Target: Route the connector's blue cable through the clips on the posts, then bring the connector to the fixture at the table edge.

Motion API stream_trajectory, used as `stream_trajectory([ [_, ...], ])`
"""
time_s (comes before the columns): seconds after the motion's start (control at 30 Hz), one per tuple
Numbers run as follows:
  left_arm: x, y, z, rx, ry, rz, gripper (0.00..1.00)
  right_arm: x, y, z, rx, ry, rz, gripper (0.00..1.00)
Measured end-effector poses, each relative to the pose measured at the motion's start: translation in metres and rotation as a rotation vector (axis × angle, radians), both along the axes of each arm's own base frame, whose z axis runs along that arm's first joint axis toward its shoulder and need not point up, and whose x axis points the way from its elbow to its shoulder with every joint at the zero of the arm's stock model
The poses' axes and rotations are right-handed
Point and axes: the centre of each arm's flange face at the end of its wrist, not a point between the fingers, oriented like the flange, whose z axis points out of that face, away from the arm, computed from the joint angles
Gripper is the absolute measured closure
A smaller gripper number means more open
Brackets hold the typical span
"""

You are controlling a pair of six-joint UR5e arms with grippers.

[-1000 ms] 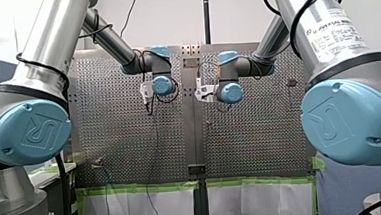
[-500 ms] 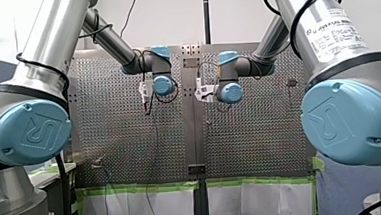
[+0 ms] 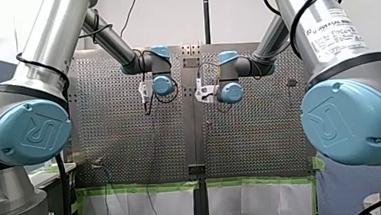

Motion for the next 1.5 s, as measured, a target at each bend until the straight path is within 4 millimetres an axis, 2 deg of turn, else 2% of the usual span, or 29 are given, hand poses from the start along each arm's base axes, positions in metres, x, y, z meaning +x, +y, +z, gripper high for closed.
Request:
stream_trajectory([
  [0.07, 0.0, 0.0, 0.0, 0.0, 0.0, -0.003, 0.97, -0.002, 0.0, -0.002, 0.012, 0.01, -0.002, 1.0],
  [0.63, -0.005, -0.01, -0.004, 0.033, 0.001, -0.062, 0.97, -0.01, -0.002, -0.005, 0.039, 0.043, -0.02, 1.0],
  [1.13, -0.011, -0.029, -0.054, 0.086, 0.07, -0.091, 0.97, -0.017, -0.011, -0.003, 0.026, 0.033, -0.033, 1.0],
  [1.5, -0.032, -0.031, -0.082, 0.093, 0.086, -0.103, 0.97, -0.025, -0.009, -0.013, 0.052, 0.073, -0.056, 1.0],
])
